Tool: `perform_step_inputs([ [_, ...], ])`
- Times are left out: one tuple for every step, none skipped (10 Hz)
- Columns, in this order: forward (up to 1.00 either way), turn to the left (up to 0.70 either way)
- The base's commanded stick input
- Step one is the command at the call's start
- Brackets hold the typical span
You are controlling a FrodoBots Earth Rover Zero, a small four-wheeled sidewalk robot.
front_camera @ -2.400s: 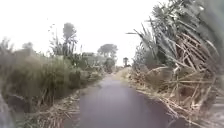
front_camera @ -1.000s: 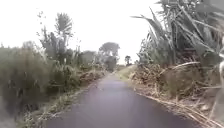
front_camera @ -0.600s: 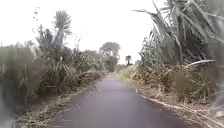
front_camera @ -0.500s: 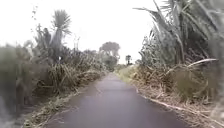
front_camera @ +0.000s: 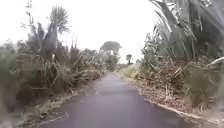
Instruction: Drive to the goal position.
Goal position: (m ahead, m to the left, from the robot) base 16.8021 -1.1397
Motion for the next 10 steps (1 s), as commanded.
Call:
perform_step_inputs([
  [0.70,0.00],
  [0.70,0.00],
  [0.70,0.00],
  [0.70,0.00],
  [0.70,0.00],
  [0.70,0.00],
  [0.70,0.00],
  [0.70,0.00],
  [0.70,0.00],
  [0.70,0.00],
])
